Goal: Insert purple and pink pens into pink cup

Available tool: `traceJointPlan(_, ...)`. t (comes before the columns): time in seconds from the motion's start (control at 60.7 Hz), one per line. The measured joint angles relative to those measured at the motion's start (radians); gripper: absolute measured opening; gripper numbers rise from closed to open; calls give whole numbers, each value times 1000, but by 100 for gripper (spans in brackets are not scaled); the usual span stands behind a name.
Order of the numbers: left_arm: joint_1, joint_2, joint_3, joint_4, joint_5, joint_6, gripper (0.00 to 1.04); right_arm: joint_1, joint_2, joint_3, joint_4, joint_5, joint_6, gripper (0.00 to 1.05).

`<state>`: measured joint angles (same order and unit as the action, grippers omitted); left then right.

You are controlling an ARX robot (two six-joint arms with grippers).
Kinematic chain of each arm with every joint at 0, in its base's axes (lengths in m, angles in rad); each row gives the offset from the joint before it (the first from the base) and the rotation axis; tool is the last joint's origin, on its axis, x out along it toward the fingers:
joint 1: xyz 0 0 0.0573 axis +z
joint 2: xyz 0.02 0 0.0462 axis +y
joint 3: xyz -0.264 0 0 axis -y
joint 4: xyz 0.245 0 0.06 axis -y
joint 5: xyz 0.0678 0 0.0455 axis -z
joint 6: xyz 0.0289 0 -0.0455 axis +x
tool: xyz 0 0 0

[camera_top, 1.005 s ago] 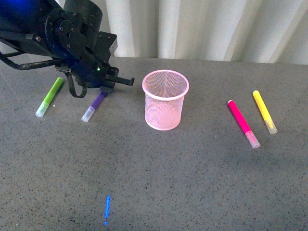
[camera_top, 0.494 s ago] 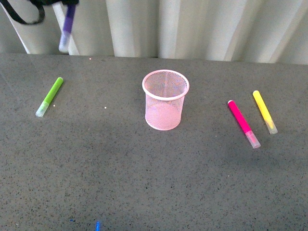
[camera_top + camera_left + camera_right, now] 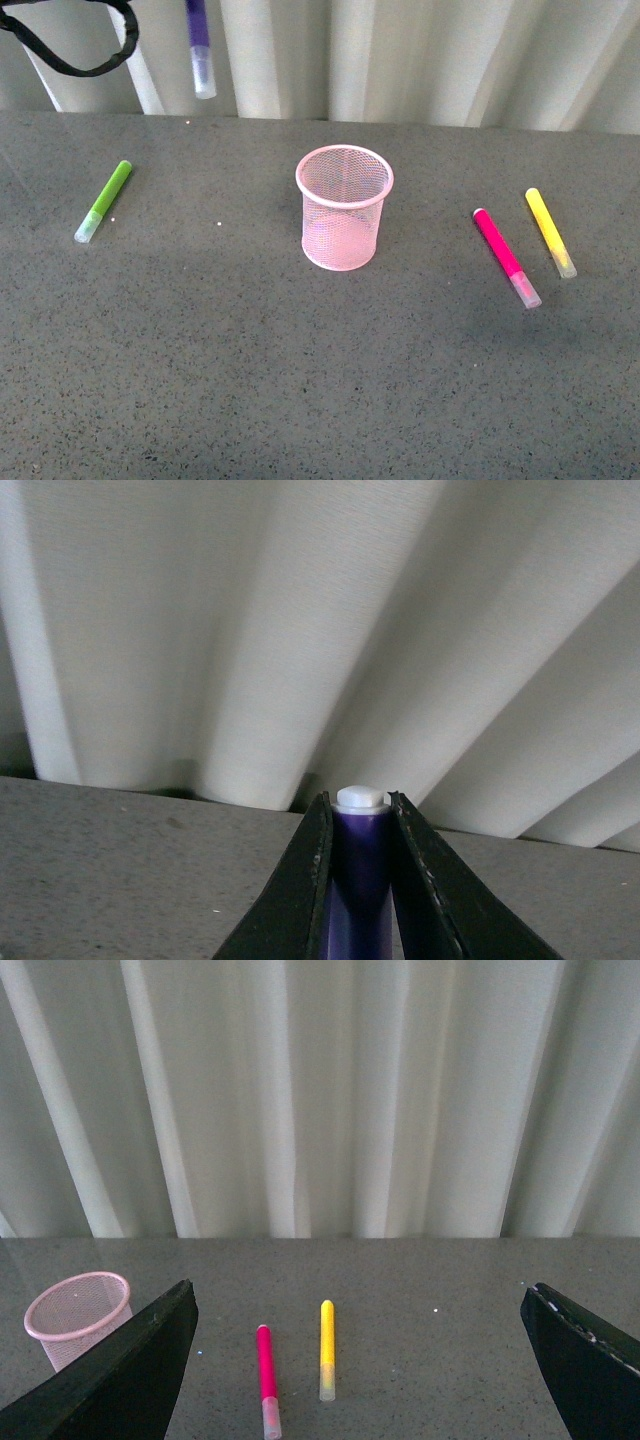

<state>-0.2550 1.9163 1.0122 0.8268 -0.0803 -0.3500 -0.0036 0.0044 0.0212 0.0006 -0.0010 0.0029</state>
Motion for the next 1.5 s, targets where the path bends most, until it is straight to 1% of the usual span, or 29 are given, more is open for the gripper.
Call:
traceJointPlan(0.181, -64, 59, -2, 100, -51, -104, 13, 0, 0, 0, 0, 0, 0, 98)
traceJointPlan(0.445, -101, 166, 0, 202, -112, -221, 13, 0, 0, 0, 0, 0, 0, 98)
traceJointPlan(0.708, -139, 240, 11, 240, -164, -314, 13, 0, 0, 0, 0, 0, 0, 98)
traceJointPlan(0.906, -150, 277, 23, 283, -194, -337, 13, 0, 0, 0, 0, 0, 0, 98)
traceJointPlan(1.136, -161, 313, 38, 341, -211, -319, 13, 0, 0, 0, 0, 0, 0, 98)
traceJointPlan(1.466, -184, 337, 56, 359, -191, -274, 13, 0, 0, 0, 0, 0, 0, 98)
traceJointPlan(1.482, -184, 337, 56, 360, -185, -275, 14, 0, 0, 0, 0, 0, 0, 98)
traceJointPlan(1.499, -184, 337, 56, 361, -182, -273, 18, 0, 0, 0, 0, 0, 0, 98)
